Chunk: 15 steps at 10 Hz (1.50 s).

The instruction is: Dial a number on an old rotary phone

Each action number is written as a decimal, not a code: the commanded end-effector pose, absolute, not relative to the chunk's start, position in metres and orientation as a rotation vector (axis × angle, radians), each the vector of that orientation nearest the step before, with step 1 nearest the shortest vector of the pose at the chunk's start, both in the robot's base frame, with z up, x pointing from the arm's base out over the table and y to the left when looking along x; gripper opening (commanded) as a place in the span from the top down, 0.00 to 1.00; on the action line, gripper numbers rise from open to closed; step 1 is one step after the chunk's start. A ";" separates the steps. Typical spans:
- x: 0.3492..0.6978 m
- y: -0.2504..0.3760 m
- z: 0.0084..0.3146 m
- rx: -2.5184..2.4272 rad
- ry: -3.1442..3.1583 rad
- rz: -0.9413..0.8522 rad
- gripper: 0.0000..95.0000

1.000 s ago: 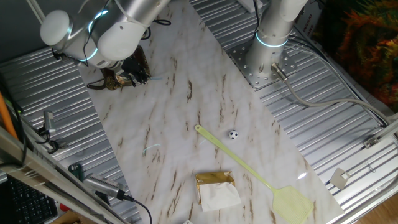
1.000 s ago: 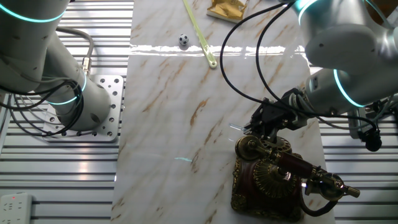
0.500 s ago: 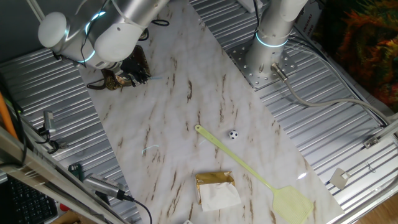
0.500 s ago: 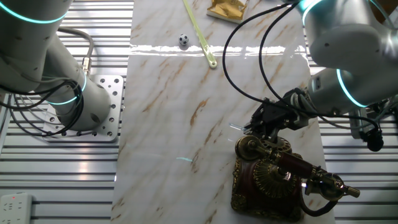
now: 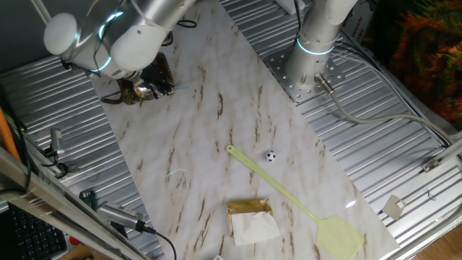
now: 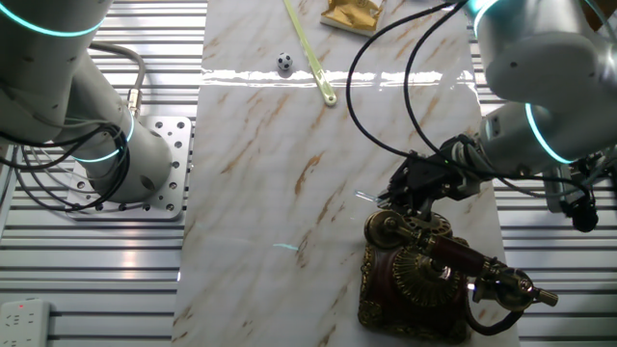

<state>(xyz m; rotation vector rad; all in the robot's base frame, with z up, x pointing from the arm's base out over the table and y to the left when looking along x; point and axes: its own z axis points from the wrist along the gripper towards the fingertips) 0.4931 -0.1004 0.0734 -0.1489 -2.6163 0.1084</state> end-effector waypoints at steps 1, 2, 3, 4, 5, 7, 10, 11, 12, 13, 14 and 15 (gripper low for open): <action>0.487 -0.102 0.076 -0.114 -2.631 0.138 1.00; 0.487 -0.102 0.078 -0.106 -2.635 0.156 1.00; 0.487 -0.102 0.079 -0.106 -2.641 0.158 1.00; 0.487 -0.102 0.081 -0.101 -2.644 0.158 1.00; 0.486 -0.103 0.083 -0.092 -2.641 0.168 1.00; 0.483 -0.107 0.087 -0.067 -2.641 0.180 1.00; 0.481 -0.111 0.090 -0.054 -2.640 0.177 1.00; 0.481 -0.111 0.092 -0.044 -2.639 0.185 1.00; 0.480 -0.112 0.093 -0.037 -2.638 0.192 1.00; 0.480 -0.112 0.094 -0.031 -2.636 0.204 1.00; 0.480 -0.112 0.095 -0.027 -2.635 0.211 1.00; 0.479 -0.113 0.097 -0.022 -2.634 0.220 1.00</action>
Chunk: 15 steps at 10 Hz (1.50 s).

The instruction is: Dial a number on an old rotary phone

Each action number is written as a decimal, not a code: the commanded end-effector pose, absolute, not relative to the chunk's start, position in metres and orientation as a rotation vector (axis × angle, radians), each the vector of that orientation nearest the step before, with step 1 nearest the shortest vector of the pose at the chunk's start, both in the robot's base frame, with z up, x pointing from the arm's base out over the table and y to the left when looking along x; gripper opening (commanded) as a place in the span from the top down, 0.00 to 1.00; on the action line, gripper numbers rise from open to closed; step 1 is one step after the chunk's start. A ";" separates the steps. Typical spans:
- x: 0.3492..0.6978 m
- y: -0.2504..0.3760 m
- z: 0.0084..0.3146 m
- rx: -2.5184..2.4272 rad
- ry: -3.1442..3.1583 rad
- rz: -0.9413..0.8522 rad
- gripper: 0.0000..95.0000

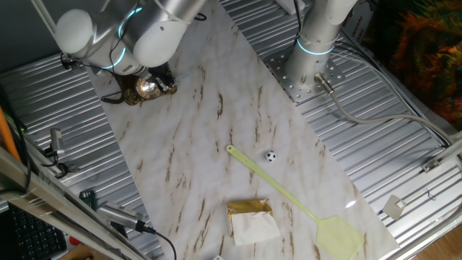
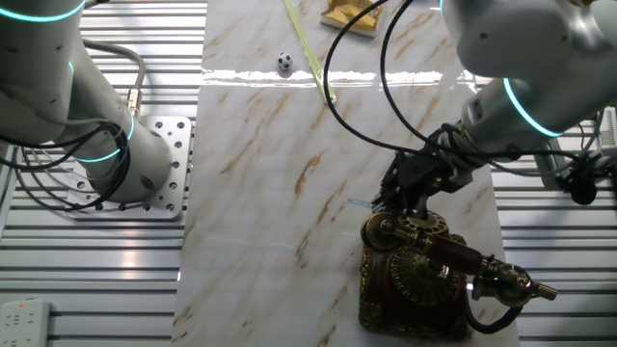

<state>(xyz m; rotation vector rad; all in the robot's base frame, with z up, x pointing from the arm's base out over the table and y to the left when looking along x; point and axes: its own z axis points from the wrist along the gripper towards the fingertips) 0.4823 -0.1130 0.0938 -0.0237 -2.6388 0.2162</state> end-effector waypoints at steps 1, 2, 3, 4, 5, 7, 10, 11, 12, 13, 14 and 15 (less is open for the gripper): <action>0.479 -0.113 0.098 -0.016 -2.632 0.231 1.00; 0.478 -0.113 0.100 -0.002 -2.628 0.256 1.00; 0.478 -0.114 0.102 0.005 -2.626 0.266 1.00; 0.477 -0.114 0.104 0.004 -2.619 0.271 1.00; 0.477 -0.114 0.107 0.000 -2.617 0.261 1.00; 0.475 -0.112 0.115 -0.004 -2.607 0.255 1.00; 0.469 -0.108 0.136 -0.017 -2.585 0.231 1.00; 0.468 -0.106 0.143 -0.024 -2.578 0.223 1.00; 0.467 -0.105 0.147 -0.026 -2.575 0.223 1.00; 0.466 -0.104 0.150 -0.028 -2.574 0.221 1.00; 0.465 -0.103 0.151 -0.029 -2.577 0.218 1.00; 0.465 -0.103 0.151 -0.028 -2.581 0.213 1.00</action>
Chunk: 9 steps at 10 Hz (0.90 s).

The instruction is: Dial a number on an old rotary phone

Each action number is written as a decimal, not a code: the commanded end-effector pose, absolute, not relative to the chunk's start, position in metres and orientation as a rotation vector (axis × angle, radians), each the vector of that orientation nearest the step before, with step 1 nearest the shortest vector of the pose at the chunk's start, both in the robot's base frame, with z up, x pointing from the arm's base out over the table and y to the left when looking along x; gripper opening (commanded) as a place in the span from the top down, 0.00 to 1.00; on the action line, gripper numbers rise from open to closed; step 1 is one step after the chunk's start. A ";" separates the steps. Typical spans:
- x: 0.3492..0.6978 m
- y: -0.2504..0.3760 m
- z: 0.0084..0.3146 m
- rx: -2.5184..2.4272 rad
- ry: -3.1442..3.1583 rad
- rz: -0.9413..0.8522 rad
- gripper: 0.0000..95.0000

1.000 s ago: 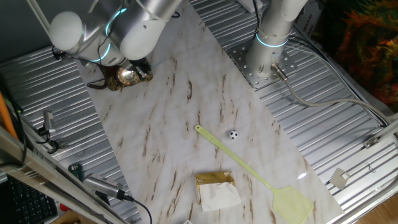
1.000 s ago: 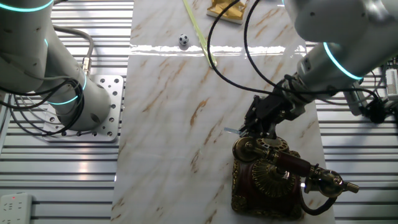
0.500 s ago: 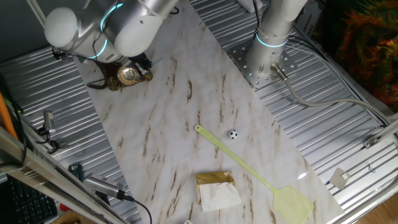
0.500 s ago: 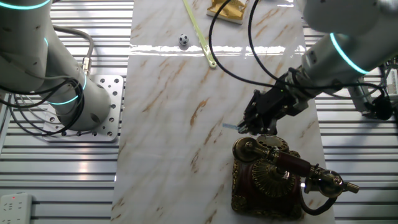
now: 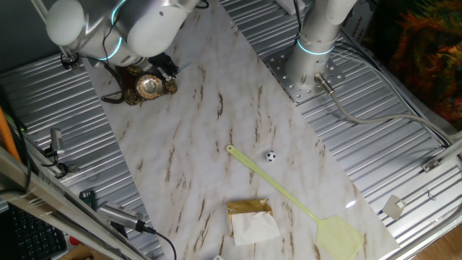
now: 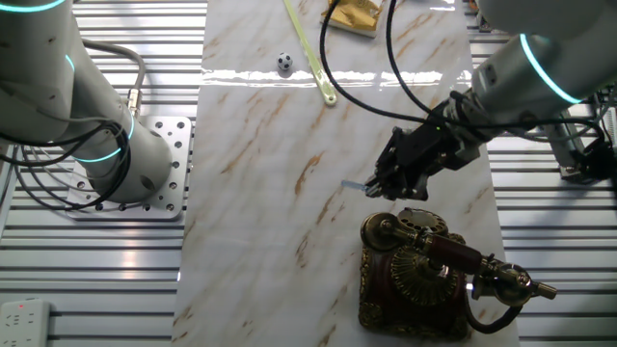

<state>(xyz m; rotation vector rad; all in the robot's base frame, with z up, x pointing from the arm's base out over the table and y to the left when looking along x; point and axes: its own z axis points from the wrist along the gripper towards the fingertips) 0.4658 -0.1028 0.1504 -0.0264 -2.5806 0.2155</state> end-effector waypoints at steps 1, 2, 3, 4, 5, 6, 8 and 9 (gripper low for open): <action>0.465 -0.103 0.151 -0.027 -2.583 0.210 1.00; 0.465 -0.103 0.151 -0.026 -2.589 0.209 1.00; 0.465 -0.103 0.152 -0.024 -2.593 0.205 1.00; 0.465 -0.103 0.152 -0.025 -2.600 0.197 1.00; 0.463 -0.102 0.153 -0.029 -2.614 0.181 1.00; 0.461 -0.099 0.153 -0.040 -2.652 0.142 1.00; 0.457 -0.085 0.148 -0.090 -2.770 0.062 1.00; 0.456 -0.076 0.145 -0.114 -2.813 0.044 1.00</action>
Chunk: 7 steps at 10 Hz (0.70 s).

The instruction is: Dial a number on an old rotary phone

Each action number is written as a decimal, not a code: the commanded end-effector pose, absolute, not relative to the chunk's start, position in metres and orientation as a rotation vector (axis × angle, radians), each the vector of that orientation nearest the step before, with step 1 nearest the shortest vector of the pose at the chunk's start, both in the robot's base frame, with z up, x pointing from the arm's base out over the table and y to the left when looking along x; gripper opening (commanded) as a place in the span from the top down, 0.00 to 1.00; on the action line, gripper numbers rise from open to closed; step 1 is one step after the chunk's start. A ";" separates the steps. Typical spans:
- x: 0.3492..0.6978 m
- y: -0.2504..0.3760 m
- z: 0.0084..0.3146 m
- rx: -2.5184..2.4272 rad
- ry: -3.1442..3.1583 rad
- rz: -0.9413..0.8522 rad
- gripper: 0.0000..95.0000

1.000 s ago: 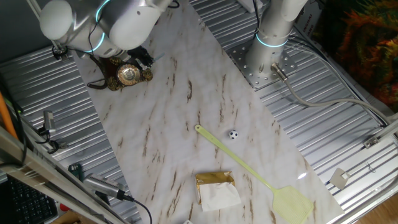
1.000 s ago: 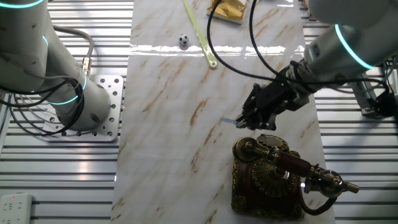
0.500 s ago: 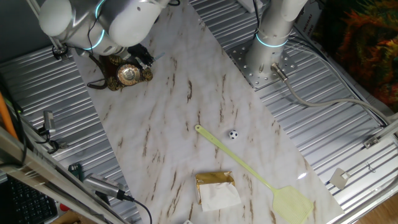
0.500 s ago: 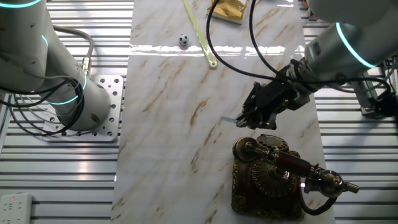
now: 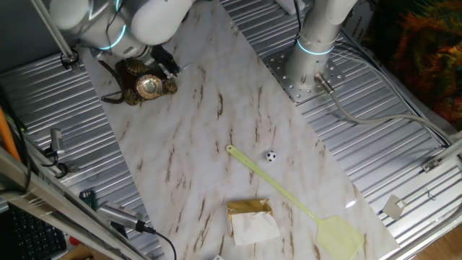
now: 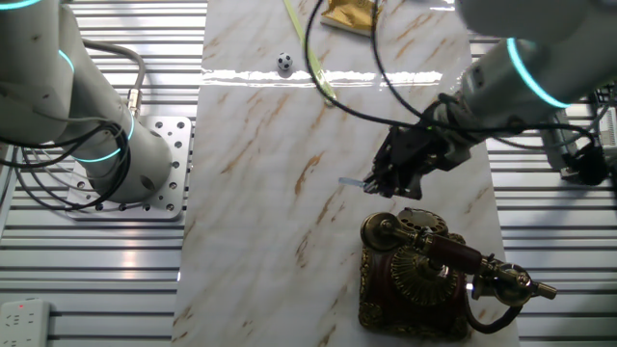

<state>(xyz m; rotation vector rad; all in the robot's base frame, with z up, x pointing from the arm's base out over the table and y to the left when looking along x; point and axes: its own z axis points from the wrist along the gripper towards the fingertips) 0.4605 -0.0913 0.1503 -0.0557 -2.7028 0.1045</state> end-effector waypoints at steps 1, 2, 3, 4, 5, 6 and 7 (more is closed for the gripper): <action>0.456 -0.069 0.142 -0.124 -2.840 0.043 1.00; 0.459 -0.054 0.136 -0.161 -2.881 0.033 1.00; 0.462 -0.046 0.132 -0.167 -2.912 0.033 1.00; 0.464 -0.042 0.131 -0.170 -2.930 0.028 1.00; 0.468 -0.031 0.125 -0.168 -2.961 0.021 1.00; 0.473 -0.020 0.119 -0.170 -2.978 0.022 1.00; 0.474 -0.014 0.115 -0.161 -2.987 0.018 1.00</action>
